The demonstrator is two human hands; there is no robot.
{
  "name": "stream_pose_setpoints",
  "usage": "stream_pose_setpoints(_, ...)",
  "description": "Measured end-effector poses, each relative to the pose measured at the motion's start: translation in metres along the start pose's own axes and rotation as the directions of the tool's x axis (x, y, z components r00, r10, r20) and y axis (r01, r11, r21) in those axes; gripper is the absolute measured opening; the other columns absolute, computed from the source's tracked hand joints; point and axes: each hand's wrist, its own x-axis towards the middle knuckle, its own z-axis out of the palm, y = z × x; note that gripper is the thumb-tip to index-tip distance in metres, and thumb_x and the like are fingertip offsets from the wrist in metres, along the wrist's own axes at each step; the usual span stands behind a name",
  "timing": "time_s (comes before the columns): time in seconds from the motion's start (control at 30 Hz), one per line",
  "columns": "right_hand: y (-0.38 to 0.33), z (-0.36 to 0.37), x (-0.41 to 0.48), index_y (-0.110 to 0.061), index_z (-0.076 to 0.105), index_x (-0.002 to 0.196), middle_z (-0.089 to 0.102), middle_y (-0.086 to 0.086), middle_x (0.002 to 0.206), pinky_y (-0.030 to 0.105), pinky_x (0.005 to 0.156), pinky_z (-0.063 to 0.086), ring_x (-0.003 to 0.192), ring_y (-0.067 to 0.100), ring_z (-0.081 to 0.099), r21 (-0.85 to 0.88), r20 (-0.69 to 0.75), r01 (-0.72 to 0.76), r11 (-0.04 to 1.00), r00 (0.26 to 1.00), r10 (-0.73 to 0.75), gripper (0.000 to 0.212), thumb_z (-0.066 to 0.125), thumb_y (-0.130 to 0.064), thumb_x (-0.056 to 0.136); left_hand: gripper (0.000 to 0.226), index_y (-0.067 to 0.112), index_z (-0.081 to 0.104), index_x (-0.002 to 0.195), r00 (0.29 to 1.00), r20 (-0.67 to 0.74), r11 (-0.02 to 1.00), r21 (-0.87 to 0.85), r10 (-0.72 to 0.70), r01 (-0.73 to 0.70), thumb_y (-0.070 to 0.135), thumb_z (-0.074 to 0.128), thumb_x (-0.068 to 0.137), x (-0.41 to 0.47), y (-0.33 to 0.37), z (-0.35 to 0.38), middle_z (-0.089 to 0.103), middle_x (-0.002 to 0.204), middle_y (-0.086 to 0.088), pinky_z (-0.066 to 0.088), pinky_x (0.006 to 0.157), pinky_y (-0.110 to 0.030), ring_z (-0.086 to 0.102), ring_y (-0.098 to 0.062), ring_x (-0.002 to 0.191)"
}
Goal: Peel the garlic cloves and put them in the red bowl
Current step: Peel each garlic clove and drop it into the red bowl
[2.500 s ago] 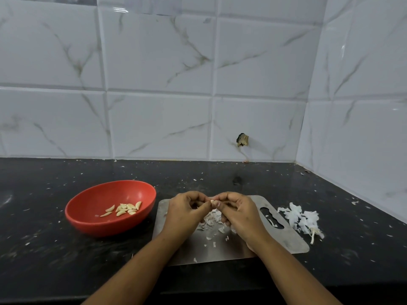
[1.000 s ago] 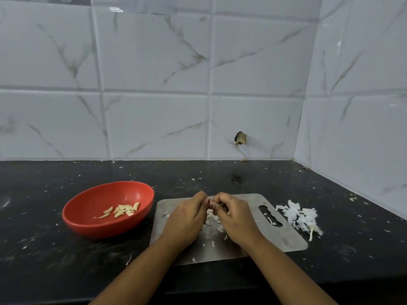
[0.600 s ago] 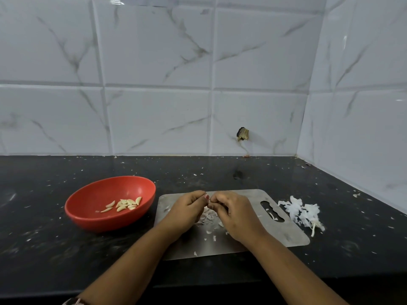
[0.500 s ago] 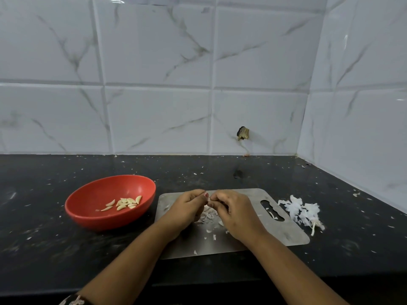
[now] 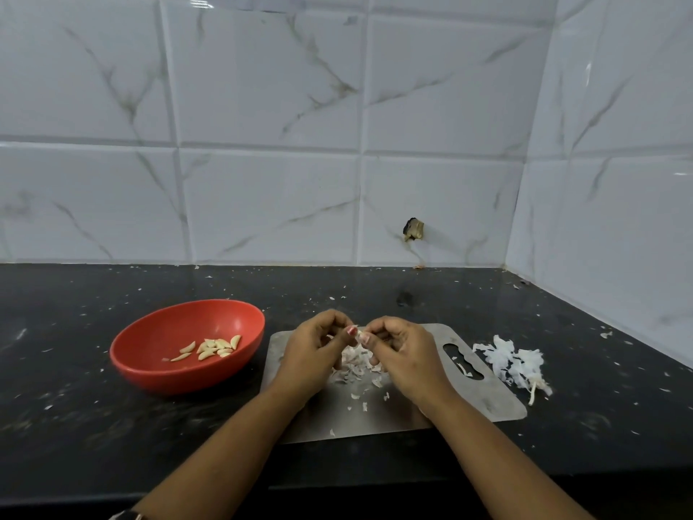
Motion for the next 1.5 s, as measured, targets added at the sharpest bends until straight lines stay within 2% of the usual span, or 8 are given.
stream_pose_setpoints(0.27,0.001,0.000,0.000,-0.018,0.068,0.086,0.067,0.001,0.078,0.015,0.050,0.043,0.057,0.006,0.060,0.032,-0.007,-0.076,0.997,0.997,0.077,0.012,0.061,-0.011,0.093,0.011,0.015,0.072,0.087,0.999,-0.031,0.998,0.049,0.034,-0.032,0.005,0.069,0.085,-0.003,0.007,0.000,0.071,0.071,-0.002,0.049,0.053,-0.020,0.055,-0.007,0.052)
stream_pose_setpoints(0.53,0.010,0.001,0.002,-0.016,0.071,0.097,0.068,-0.002,0.072,0.019,0.052,0.045,0.052,0.004,0.055,-0.188,-0.012,-0.040,0.981,0.999,0.039,0.015,0.057,-0.013,0.096,0.015,0.017,0.073,0.085,0.996,-0.076,0.998,0.050,0.037,-0.033,0.003,0.070,0.083,-0.003,0.008,-0.001,0.071,0.076,-0.004,0.049,0.054,-0.019,0.058,-0.004,0.056)
stream_pose_setpoints(0.63,0.009,0.001,0.002,-0.021,0.072,0.092,0.066,0.004,0.070,0.025,0.058,0.053,0.063,0.015,0.063,-0.153,-0.032,-0.016,0.988,0.999,0.011,0.007,0.069,-0.016,0.088,0.014,0.018,0.073,0.085,0.997,-0.070,0.998,0.064,0.034,-0.030,0.004,0.072,0.082,-0.003,0.008,-0.002,0.072,0.075,0.000,0.049,0.056,-0.018,0.062,-0.005,0.061)
stream_pose_setpoints(0.73,0.009,0.001,0.003,-0.025,0.070,0.094,0.067,-0.001,0.074,0.018,0.061,0.053,0.070,0.009,0.066,-0.148,-0.037,0.010,0.989,0.999,-0.016,0.010,0.072,-0.018,0.087,0.015,0.020,0.074,0.084,0.996,-0.072,0.995,0.096,0.046,-0.039,0.005,0.073,0.081,-0.003,0.008,-0.002,0.072,0.075,0.006,0.049,0.058,-0.015,0.064,-0.001,0.066)
stream_pose_setpoints(0.87,0.010,0.001,0.004,-0.023,0.071,0.087,0.071,-0.005,0.081,0.018,0.065,0.053,0.076,0.006,0.066,-0.151,-0.030,0.041,0.988,0.998,-0.046,0.007,0.070,-0.017,0.088,0.013,0.017,0.074,0.084,0.996,-0.075,0.991,0.124,0.053,-0.043,0.004,0.074,0.080,-0.003,0.009,-0.001,0.071,0.076,0.008,0.047,0.058,-0.011,0.062,0.003,0.062)
stream_pose_setpoints(1.07,0.007,-0.001,0.004,-0.021,0.071,0.081,0.071,0.001,0.078,0.017,0.058,0.048,0.062,0.002,0.061,-0.035,-0.017,-0.001,0.999,1.000,0.000,0.010,0.070,-0.013,0.087,0.015,0.017,0.073,0.091,0.994,-0.104,0.996,0.079,0.036,-0.028,0.005,0.073,0.081,-0.004,0.008,-0.001,0.073,0.080,0.003,0.050,0.059,-0.015,0.066,-0.006,0.070)
stream_pose_setpoints(1.27,0.008,-0.001,0.003,-0.020,0.069,0.082,0.070,0.002,0.080,0.022,0.059,0.050,0.059,0.001,0.057,-0.065,0.006,-0.001,0.998,1.000,0.002,0.010,0.065,-0.018,0.092,0.013,0.020,0.073,0.083,0.985,-0.122,0.976,0.192,0.124,-0.099,0.007,0.074,0.080,-0.004,0.009,0.000,0.071,0.076,0.012,0.051,0.061,-0.022,0.062,0.004,0.066)
stream_pose_setpoints(1.5,0.006,-0.001,0.002,-0.021,0.066,0.085,0.067,-0.002,0.081,0.021,0.060,0.049,0.065,0.008,0.057,-0.091,0.030,0.004,0.996,1.000,-0.001,0.011,0.061,-0.022,0.094,0.012,0.018,0.074,0.088,0.983,-0.093,0.960,0.247,0.161,-0.134,0.008,0.074,0.081,-0.006,0.011,0.000,0.070,0.078,0.013,0.048,0.058,-0.011,0.062,0.006,0.064)
